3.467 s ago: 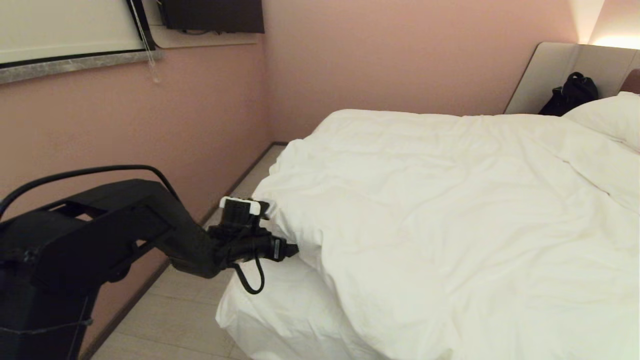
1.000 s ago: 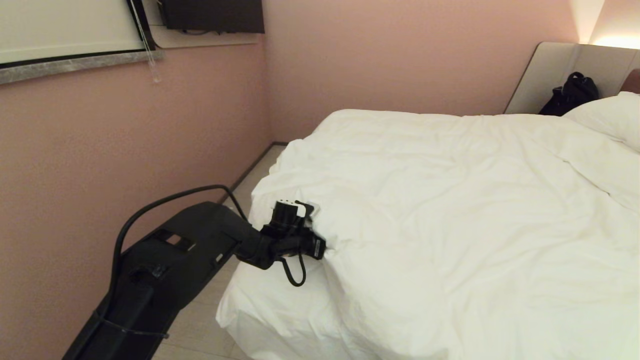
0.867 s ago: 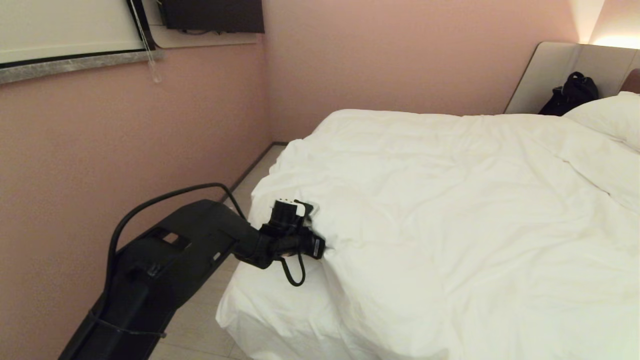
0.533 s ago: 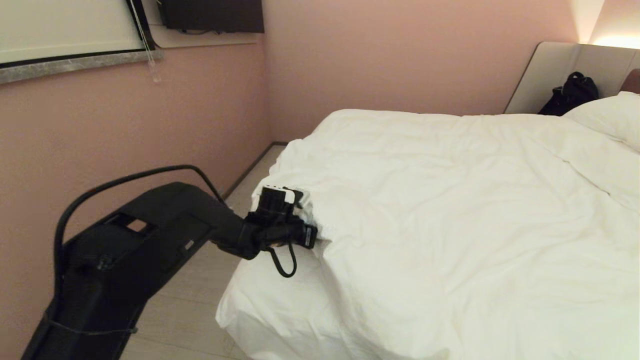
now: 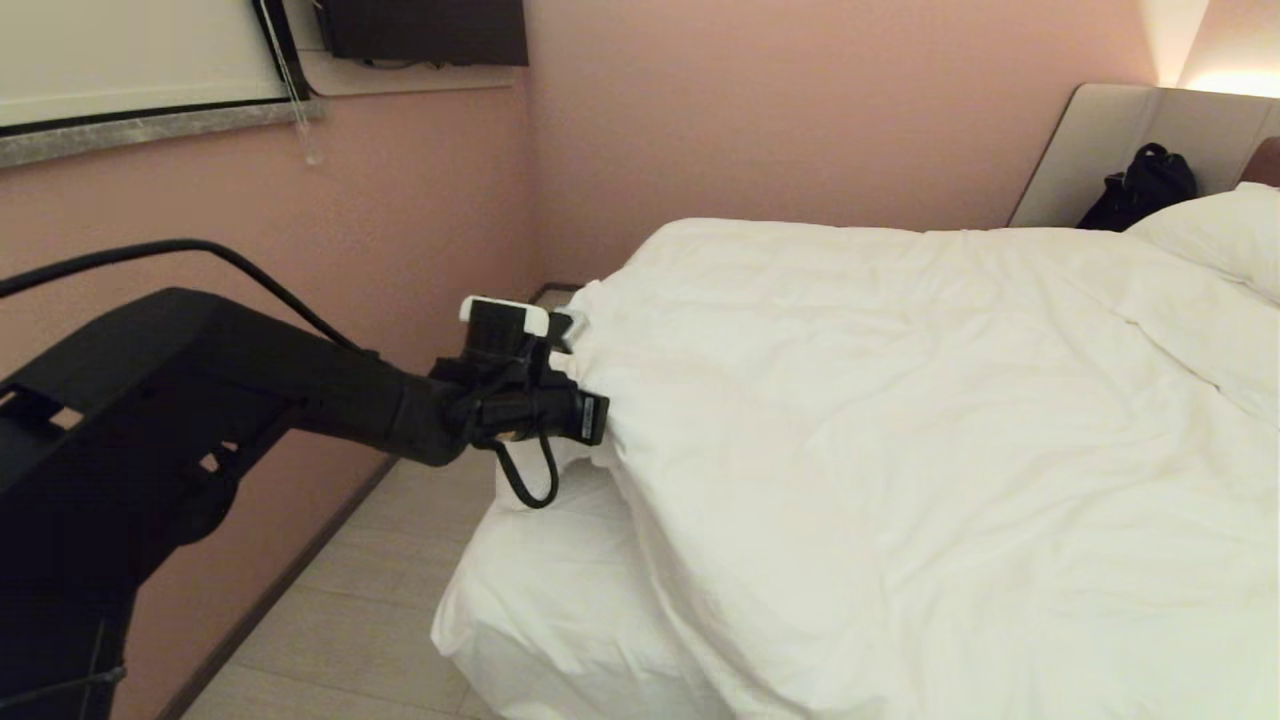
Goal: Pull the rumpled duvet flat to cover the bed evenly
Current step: Flatten the corners of the folded blanket
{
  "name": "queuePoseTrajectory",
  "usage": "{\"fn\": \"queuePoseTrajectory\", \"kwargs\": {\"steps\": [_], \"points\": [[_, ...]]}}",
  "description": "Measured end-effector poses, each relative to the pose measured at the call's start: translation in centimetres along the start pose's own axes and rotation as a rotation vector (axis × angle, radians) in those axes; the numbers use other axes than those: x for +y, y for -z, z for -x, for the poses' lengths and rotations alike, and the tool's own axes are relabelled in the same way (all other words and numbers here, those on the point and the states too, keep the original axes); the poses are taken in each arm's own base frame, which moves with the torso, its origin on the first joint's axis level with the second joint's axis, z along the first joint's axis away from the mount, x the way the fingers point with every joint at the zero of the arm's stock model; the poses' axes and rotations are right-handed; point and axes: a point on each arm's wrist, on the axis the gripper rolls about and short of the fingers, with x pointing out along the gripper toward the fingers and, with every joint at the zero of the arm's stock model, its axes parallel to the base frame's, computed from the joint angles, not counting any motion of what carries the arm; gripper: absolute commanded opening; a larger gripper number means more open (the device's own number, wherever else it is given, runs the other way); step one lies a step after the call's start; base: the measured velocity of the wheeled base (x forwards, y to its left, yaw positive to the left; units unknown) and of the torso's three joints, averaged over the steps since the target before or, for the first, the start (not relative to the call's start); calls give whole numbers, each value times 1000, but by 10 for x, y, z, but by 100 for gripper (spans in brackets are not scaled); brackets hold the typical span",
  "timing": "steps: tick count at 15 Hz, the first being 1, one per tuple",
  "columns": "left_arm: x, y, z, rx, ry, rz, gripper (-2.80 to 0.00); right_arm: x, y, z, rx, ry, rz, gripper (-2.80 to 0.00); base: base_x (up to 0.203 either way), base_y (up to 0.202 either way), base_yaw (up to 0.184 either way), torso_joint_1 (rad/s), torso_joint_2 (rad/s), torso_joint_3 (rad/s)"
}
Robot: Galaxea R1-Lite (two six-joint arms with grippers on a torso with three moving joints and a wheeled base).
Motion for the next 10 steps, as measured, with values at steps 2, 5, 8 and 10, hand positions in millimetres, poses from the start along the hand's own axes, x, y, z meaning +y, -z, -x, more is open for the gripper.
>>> {"fn": "queuePoseTrajectory", "kwargs": {"steps": [2, 5, 8, 10], "points": [[3, -7, 7, -13, -12, -31, -280, 0, 0, 0, 0, 0, 0, -280, 0, 0, 0, 0, 0, 0], [4, -6, 13, 40, -20, -37, -280, 0, 0, 0, 0, 0, 0, -280, 0, 0, 0, 0, 0, 0], [5, 4, 14, 137, -68, -23, -280, 0, 0, 0, 0, -1, 0, -280, 0, 0, 0, 0, 0, 0], [6, 13, 13, 217, -101, -15, -280, 0, 0, 0, 0, -1, 0, -280, 0, 0, 0, 0, 0, 0]]}}
